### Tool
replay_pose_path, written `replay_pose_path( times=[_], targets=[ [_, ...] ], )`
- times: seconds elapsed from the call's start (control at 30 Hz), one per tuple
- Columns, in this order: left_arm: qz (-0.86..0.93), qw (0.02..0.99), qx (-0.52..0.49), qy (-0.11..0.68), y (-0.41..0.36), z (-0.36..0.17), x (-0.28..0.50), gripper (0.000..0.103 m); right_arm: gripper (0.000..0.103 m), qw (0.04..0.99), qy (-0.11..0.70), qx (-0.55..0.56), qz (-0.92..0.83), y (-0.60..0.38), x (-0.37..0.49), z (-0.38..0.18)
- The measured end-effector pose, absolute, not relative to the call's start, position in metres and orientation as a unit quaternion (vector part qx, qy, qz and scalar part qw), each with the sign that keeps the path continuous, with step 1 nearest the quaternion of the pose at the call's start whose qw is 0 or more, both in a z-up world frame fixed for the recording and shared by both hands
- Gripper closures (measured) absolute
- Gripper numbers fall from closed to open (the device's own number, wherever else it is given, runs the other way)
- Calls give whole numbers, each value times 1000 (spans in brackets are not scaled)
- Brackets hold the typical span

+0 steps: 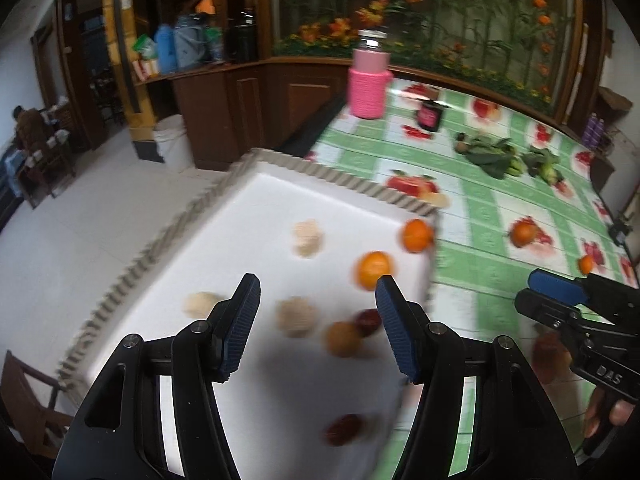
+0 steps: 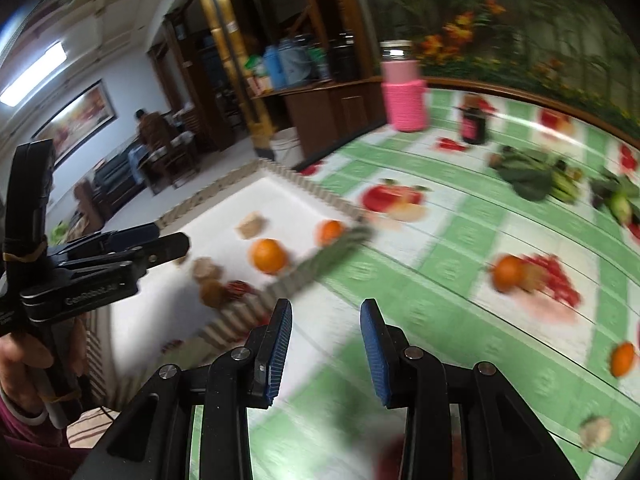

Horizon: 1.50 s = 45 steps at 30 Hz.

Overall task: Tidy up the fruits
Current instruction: 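Grasp a brown round fruit with the left tool while the right tool grasps an orange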

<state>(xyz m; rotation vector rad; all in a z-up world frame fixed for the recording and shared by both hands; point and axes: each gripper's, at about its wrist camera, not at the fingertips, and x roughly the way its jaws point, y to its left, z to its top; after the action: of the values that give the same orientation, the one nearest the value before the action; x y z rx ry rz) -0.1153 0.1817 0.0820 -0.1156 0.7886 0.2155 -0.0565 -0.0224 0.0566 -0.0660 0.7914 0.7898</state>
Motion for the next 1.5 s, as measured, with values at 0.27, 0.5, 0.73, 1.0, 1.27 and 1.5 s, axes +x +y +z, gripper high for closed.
replay_pose_path(
  times=[0.27, 0.5, 0.73, 1.0, 1.27, 1.5],
  targets=[
    [37, 918, -41, 392, 123, 80, -89, 42, 68, 869, 394, -8, 298, -97, -46, 46],
    [-1, 915, -27, 403, 81, 73, -67, 43, 67, 880, 395, -4, 262, -131, -36, 42],
    [-33, 909, -20, 415, 50, 65, -45, 43, 66, 899, 388, 6, 204, -188, -31, 43],
    [-51, 899, -17, 434, 27, 52, -15, 43, 65, 901, 407, 8, 153, -218, -6, 33],
    [-62, 890, -26, 452, 17, 38, 17, 43, 65, 887, 437, -1, 152, -217, 28, 14],
    [-69, 885, -23, 460, 10, 27, 42, 43, 72, 889, 426, 32, 166, -223, 33, 10]
  ],
)
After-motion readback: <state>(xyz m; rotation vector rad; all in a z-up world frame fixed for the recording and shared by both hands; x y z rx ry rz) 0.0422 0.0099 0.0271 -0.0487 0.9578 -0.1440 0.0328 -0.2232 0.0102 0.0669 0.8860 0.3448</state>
